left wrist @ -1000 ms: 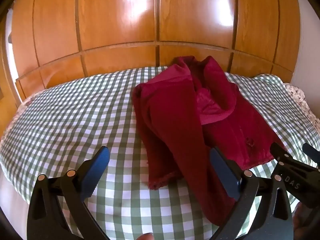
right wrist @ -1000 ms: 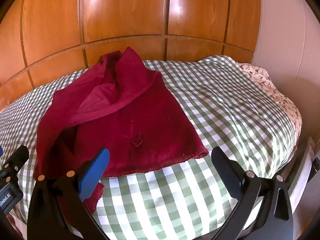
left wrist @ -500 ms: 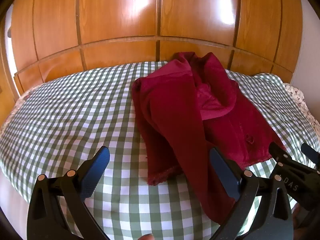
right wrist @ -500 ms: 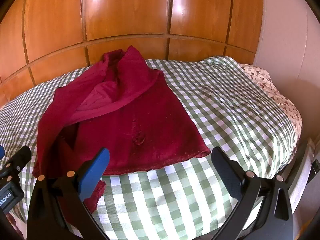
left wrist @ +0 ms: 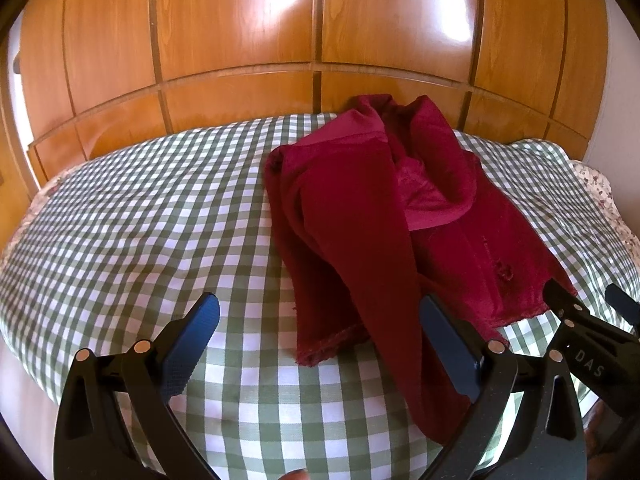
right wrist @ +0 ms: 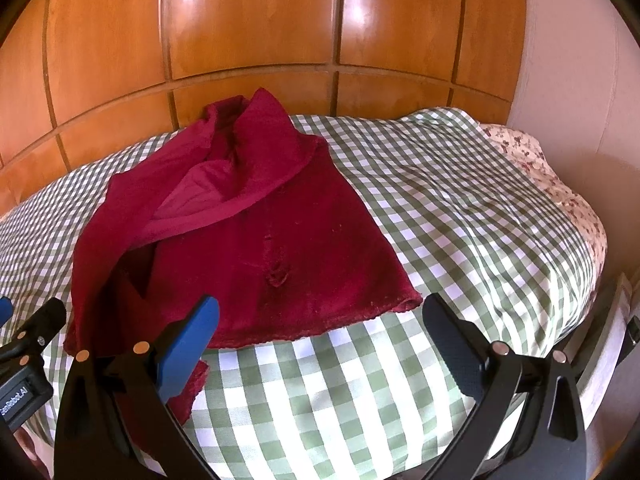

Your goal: Fold small clothes

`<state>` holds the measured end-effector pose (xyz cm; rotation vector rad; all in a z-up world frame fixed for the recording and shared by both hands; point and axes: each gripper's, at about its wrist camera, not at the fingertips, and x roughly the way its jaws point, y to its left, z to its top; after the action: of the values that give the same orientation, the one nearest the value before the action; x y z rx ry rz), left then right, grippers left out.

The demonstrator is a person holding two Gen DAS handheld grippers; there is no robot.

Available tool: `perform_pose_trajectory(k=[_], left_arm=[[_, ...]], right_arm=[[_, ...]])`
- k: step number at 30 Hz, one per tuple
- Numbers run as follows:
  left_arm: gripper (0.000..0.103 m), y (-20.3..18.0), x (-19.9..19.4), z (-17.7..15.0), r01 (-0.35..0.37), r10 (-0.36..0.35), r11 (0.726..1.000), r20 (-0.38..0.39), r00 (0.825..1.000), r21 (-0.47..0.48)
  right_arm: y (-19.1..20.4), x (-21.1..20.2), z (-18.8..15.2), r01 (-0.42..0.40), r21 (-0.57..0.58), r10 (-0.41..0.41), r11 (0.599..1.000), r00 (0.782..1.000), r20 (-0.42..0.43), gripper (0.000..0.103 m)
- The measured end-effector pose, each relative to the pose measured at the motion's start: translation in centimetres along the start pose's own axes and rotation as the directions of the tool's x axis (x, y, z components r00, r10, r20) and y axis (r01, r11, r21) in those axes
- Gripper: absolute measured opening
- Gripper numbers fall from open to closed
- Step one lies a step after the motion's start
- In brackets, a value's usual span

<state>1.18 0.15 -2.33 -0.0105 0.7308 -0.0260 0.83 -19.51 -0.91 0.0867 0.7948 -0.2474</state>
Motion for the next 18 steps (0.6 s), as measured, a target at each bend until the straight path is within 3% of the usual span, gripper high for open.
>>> perform_pose_trajectory(k=[18], left_arm=[[0.099, 0.09, 0.02, 0.05, 0.012, -0.012, 1.000, -0.003, 1.000, 0.007]], right_arm=[[-0.29, -0.12, 0.46, -0.009, 0.015, 0.009, 1.000, 1.000, 0.000, 0.101]])
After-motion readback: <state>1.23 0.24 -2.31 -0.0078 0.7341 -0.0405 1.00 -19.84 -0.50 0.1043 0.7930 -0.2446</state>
